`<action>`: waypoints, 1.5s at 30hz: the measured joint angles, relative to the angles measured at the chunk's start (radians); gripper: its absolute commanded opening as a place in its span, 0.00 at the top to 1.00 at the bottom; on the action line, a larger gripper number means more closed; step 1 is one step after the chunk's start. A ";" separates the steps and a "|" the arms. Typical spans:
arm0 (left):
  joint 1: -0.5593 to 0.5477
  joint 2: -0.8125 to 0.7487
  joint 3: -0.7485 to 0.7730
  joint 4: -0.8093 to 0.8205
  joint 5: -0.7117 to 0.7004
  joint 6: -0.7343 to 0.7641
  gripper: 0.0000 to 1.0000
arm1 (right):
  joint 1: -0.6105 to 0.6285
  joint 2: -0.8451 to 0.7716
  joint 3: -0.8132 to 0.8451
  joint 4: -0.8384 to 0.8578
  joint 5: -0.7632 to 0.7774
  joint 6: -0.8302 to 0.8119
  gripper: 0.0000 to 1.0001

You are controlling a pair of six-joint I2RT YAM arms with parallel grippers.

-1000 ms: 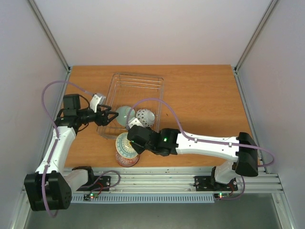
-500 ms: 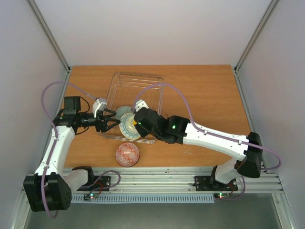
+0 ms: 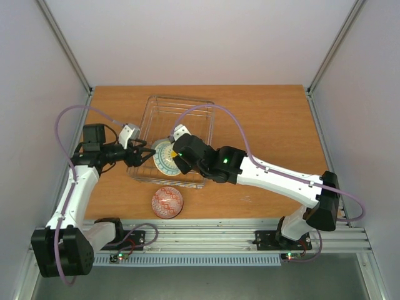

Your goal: Load the bowls into the dish rack

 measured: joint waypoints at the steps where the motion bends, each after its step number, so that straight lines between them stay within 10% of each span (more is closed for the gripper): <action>1: -0.003 0.000 -0.001 0.013 -0.019 -0.018 0.30 | 0.000 0.003 0.002 0.003 -0.002 -0.002 0.99; 11: -0.014 0.000 -0.002 0.029 -0.002 -0.040 0.32 | -0.004 0.053 0.048 0.012 -0.026 -0.018 0.99; 19: -0.035 0.005 -0.002 -0.004 0.048 0.008 0.89 | -0.003 0.064 0.060 0.026 -0.033 -0.037 0.99; 31: -0.059 0.034 -0.002 -0.015 0.001 0.024 0.99 | -0.002 0.082 0.081 0.040 -0.032 -0.048 0.97; 38: -0.064 0.052 0.003 -0.053 0.009 0.043 1.00 | -0.026 0.061 0.043 0.113 -0.067 -0.030 0.41; 45: -0.063 0.106 0.033 -0.121 0.090 0.101 1.00 | -0.144 -0.100 -0.169 0.233 -0.269 0.069 0.06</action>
